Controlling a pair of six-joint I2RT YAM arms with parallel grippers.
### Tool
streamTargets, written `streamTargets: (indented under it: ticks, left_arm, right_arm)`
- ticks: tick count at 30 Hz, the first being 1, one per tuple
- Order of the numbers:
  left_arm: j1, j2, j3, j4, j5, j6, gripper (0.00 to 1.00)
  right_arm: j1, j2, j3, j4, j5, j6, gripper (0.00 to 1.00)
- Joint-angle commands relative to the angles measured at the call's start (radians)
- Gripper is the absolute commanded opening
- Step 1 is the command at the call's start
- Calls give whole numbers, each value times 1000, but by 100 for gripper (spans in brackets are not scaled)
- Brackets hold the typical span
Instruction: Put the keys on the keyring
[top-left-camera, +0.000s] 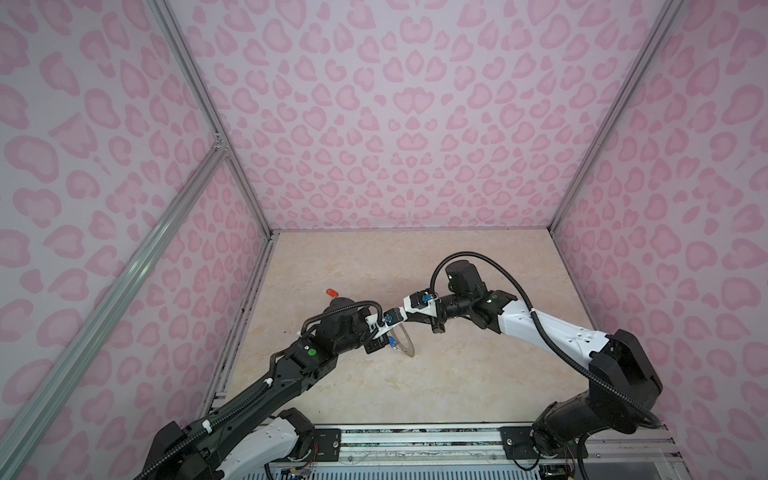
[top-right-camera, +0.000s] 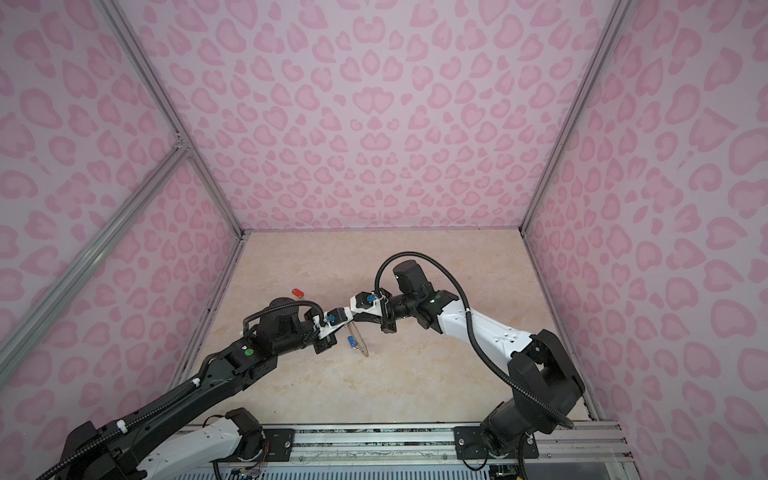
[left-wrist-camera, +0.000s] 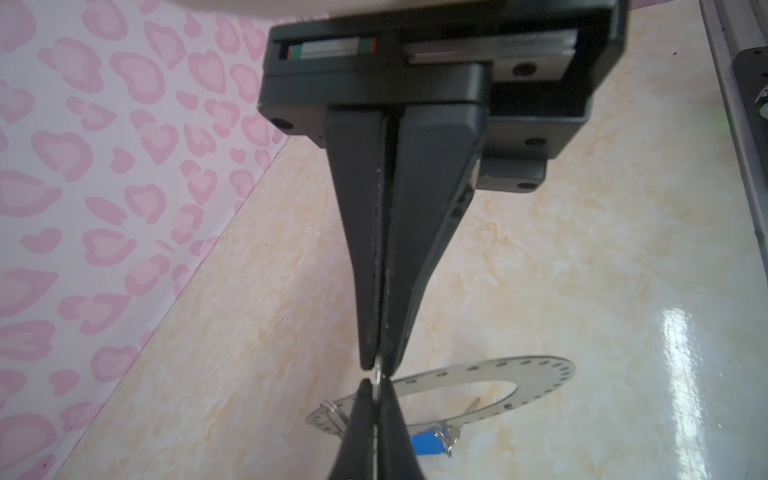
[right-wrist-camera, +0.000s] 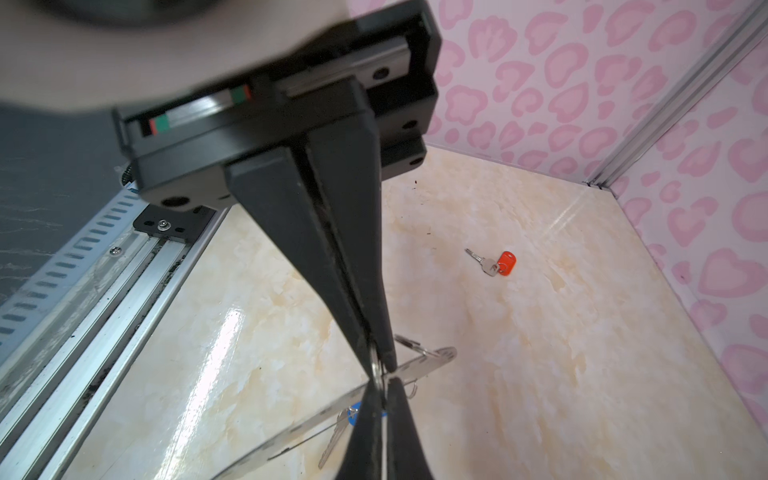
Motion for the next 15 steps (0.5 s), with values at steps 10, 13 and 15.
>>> streamTargets:
  ticks: [10,13,15]
  left_arm:
    - [29,-66,-11,143,179,-39,3]
    - [47,-67,-11,167,235,-66,3]
    - [57,-62,-9,179,269,-83,3]
  right_arm:
    - [-45,-117,-142,163,60,92,24]
    - [-38,-140,-180,259,38,183,23]
    - [-29,-163,-215,331,38,231,21]
